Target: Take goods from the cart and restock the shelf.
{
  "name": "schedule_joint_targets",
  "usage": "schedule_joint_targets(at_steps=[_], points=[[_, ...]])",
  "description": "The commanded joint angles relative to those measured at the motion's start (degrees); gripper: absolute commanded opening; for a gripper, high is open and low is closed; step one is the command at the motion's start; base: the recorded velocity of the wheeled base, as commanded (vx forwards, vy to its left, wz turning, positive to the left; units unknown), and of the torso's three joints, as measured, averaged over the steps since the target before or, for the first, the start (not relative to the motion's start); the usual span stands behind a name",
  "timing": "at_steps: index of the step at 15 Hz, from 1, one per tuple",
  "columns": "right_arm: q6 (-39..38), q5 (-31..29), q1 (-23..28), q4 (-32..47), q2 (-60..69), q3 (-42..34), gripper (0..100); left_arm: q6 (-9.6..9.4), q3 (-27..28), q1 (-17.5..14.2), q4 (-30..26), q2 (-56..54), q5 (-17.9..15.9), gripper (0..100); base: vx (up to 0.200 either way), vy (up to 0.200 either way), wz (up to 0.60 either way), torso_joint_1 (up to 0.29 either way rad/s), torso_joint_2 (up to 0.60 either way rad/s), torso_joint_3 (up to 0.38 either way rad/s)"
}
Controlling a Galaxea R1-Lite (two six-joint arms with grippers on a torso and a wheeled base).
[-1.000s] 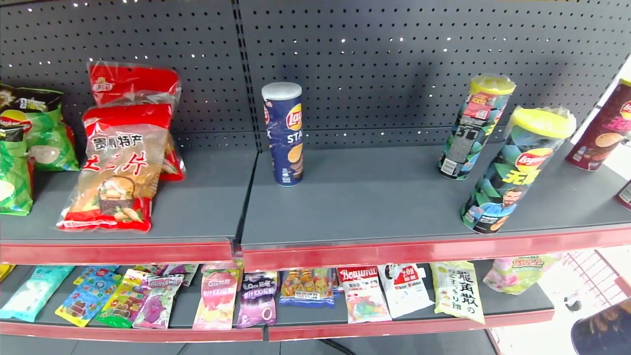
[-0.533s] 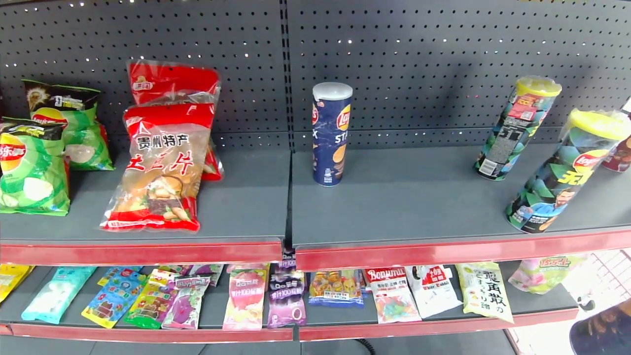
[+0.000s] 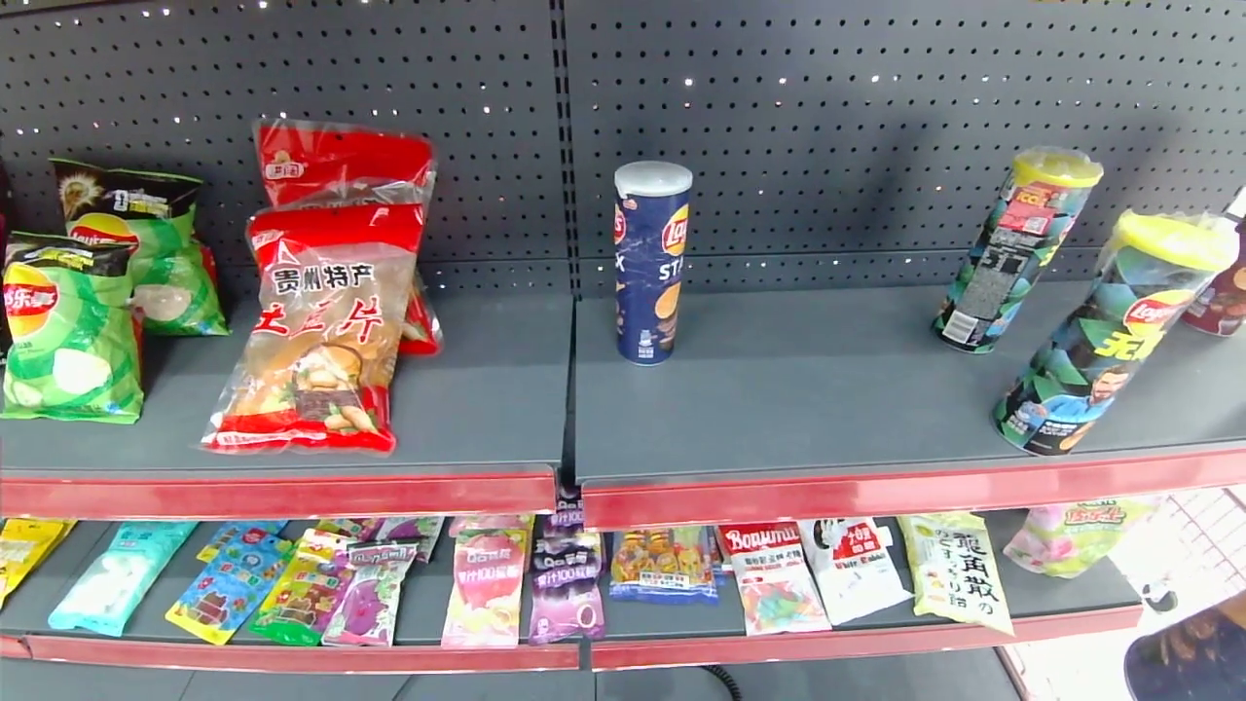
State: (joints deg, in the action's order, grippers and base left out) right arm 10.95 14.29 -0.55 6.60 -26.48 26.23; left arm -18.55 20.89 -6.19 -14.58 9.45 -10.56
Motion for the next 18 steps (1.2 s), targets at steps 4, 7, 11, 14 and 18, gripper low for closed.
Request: schedule_joint_targets(at_steps=[4,7,11,14,18], points=[[0.0,0.0,0.0,0.0,-0.1,-0.4,0,-0.78,0.0,0.0,0.0,-0.1,0.0,100,0.0,0.0,0.0,0.0,0.0,0.0],[0.0,0.0,0.0,0.0,-0.1,-0.4,0,-0.78,-0.1,0.0,0.0,-0.1,0.0,100,0.0,0.133,0.0,-0.003,0.0,0.002],[0.0,0.0,0.0,0.0,-0.1,-0.6,0,-0.78,-0.1,0.0,0.0,-0.1,-0.1,100,0.0,0.05,0.0,0.008,0.0,0.004],[0.0,0.0,0.0,0.0,-0.2,-0.6,0,-0.78,-0.1,0.0,0.0,-0.1,0.0,100,0.0,0.0,0.0,0.0,0.0,0.0],[0.0,0.0,0.0,0.0,-0.2,-0.6,0,-0.78,-0.2,0.0,0.0,0.0,0.2,100,0.15,0.0,0.0,-0.004,0.0,0.005]])
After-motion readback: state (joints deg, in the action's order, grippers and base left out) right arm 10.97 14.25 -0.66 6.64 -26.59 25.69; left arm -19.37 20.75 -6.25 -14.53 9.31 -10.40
